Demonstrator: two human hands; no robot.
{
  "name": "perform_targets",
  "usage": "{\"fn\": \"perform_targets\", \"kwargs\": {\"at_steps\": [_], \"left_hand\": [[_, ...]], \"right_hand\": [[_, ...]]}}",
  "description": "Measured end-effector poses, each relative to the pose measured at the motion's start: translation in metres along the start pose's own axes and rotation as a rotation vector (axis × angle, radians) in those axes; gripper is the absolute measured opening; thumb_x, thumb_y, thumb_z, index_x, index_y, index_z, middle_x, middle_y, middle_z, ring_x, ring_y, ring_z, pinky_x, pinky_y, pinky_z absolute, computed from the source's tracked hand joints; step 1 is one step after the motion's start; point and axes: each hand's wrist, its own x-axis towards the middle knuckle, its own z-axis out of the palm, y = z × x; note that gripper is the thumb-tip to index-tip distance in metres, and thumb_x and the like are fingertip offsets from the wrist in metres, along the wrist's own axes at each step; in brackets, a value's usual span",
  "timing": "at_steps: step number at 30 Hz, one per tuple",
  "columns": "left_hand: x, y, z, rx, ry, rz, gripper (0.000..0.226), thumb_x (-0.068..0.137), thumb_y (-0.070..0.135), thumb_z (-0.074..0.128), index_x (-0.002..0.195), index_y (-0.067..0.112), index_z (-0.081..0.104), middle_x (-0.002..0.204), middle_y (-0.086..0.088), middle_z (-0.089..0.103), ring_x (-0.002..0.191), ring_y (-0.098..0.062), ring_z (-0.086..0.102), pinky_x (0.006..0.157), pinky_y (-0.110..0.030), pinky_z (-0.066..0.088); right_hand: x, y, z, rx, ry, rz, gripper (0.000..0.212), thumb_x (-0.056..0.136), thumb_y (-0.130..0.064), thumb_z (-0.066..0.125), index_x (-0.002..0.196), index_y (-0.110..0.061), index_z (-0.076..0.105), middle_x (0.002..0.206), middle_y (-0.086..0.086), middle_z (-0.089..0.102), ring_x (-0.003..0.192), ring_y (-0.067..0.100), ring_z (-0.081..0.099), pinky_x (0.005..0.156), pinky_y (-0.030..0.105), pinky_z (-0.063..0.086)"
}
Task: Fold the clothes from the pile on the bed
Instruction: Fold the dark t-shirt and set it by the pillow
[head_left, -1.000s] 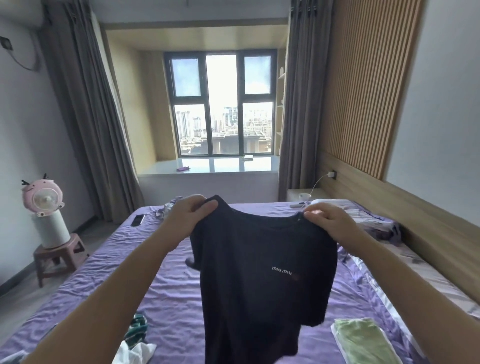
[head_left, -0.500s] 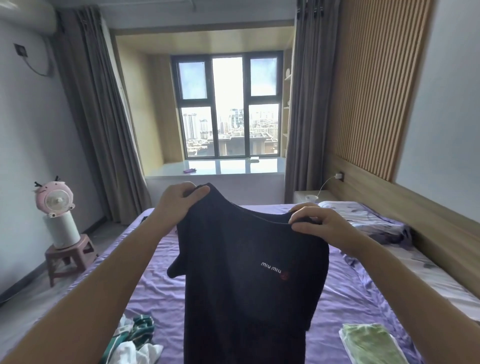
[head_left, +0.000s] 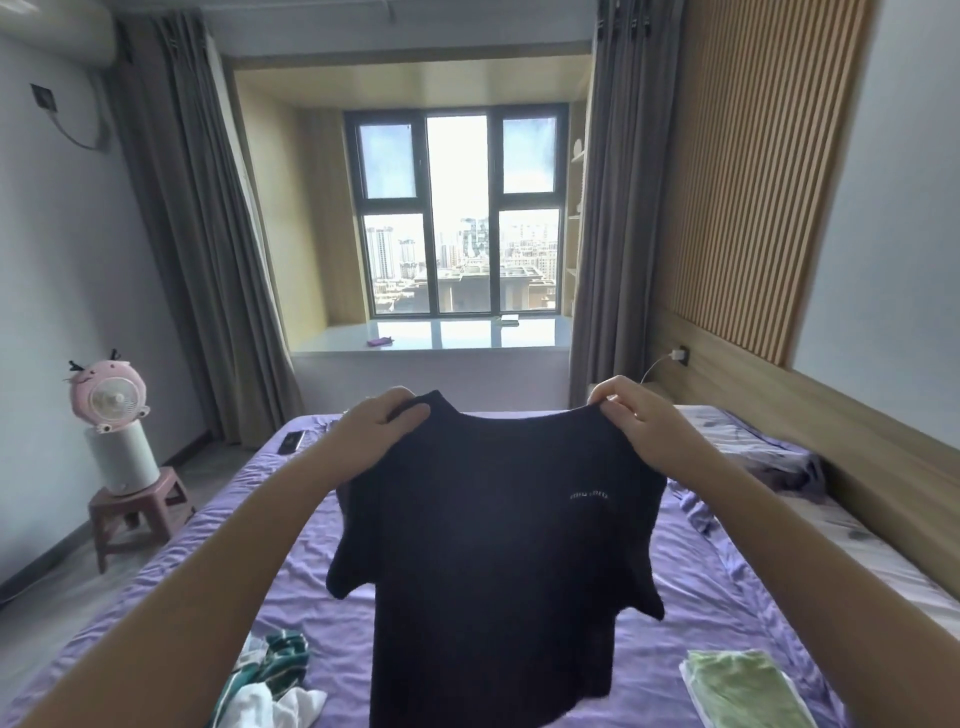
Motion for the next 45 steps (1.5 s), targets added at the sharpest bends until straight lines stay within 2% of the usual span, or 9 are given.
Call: {"fn": "perform_targets", "kwargs": {"at_steps": [7,10,13,18,23,28,37,42,45], "left_hand": [[0.003,0.005,0.014,0.340,0.265,0.007,0.022,0.088,0.038,0.061,0.080,0.021,0.071,0.069,0.008,0.058,0.069,-0.012,0.055,0.068,-0.028,0.038],[0.000,0.023,0.033,-0.214,0.162,-0.112,0.024,0.094,0.025,0.057,0.089,0.005,0.069,0.055,0.000,0.063,0.050,-0.014,0.060,0.054,-0.028,0.051],[-0.004,0.043,0.040,-0.567,0.029,-0.170,0.026,0.096,0.024,0.051,0.092,0.004,0.067,0.065,-0.006,0.069,0.052,-0.014,0.064,0.048,-0.020,0.050],[-0.009,0.053,0.054,-0.130,-0.111,0.067,0.032,0.085,0.044,0.064,0.094,0.014,0.067,0.085,-0.001,0.067,0.077,-0.013,0.062,0.071,-0.028,0.048],[-0.005,0.044,0.043,-0.373,-0.132,0.157,0.016,0.091,0.010,0.060,0.105,0.013,0.067,0.100,-0.005,0.070,0.098,-0.022,0.065,0.086,-0.032,0.053],[0.004,0.039,0.039,-0.457,-0.124,0.153,0.022,0.092,0.005,0.056,0.107,0.016,0.067,0.106,-0.003,0.069,0.102,-0.020,0.064,0.089,-0.032,0.052],[0.004,0.008,-0.004,-0.405,0.154,-0.015,0.008,0.082,0.013,0.072,0.088,0.018,0.071,0.090,-0.005,0.072,0.085,-0.023,0.067,0.079,-0.035,0.053],[-0.004,-0.010,-0.033,-0.328,0.190,-0.046,0.005,0.087,0.020,0.066,0.089,0.020,0.071,0.080,0.007,0.074,0.071,-0.004,0.068,0.059,-0.013,0.050],[-0.007,-0.015,-0.034,-0.232,0.193,-0.033,0.010,0.092,0.020,0.060,0.098,0.018,0.069,0.086,0.007,0.072,0.076,-0.005,0.067,0.066,-0.015,0.048]], "right_hand": [[0.000,-0.033,0.006,0.570,-0.185,0.201,0.016,0.094,-0.002,0.049,0.097,-0.004,0.065,0.087,0.018,0.062,0.069,0.022,0.062,0.057,0.025,0.052],[0.003,-0.054,0.011,0.700,-0.315,0.122,0.022,0.090,0.005,0.050,0.109,0.003,0.062,0.100,0.020,0.066,0.084,0.023,0.070,0.065,0.022,0.055],[0.005,-0.071,0.017,0.438,-0.302,-0.045,0.023,0.086,0.001,0.060,0.108,-0.003,0.063,0.092,0.010,0.069,0.078,0.012,0.071,0.060,0.016,0.053],[0.018,-0.071,0.029,-0.039,-0.091,-0.242,0.005,0.084,-0.024,0.066,0.088,-0.025,0.069,0.081,-0.006,0.066,0.070,0.001,0.060,0.063,0.007,0.043],[0.016,-0.040,0.023,0.477,-0.338,-0.038,0.025,0.097,-0.029,0.048,0.115,-0.037,0.063,0.117,-0.025,0.061,0.111,-0.009,0.052,0.084,0.003,0.042],[0.003,-0.023,0.049,0.623,-0.609,-0.039,0.048,0.093,-0.006,0.054,0.136,-0.025,0.046,0.129,-0.001,0.059,0.120,0.014,0.055,0.092,0.025,0.050],[0.005,-0.011,0.020,0.571,-0.302,-0.024,0.024,0.079,-0.006,0.070,0.099,-0.019,0.071,0.100,0.006,0.072,0.095,0.019,0.068,0.076,0.019,0.054],[0.007,0.000,-0.006,0.617,-0.265,0.106,0.030,0.077,-0.019,0.071,0.103,-0.006,0.066,0.097,0.014,0.072,0.086,0.027,0.069,0.074,0.033,0.057],[0.010,0.003,-0.013,0.520,-0.289,0.125,0.020,0.090,-0.014,0.059,0.105,-0.002,0.066,0.096,0.015,0.071,0.085,0.022,0.067,0.080,0.032,0.056]]}}
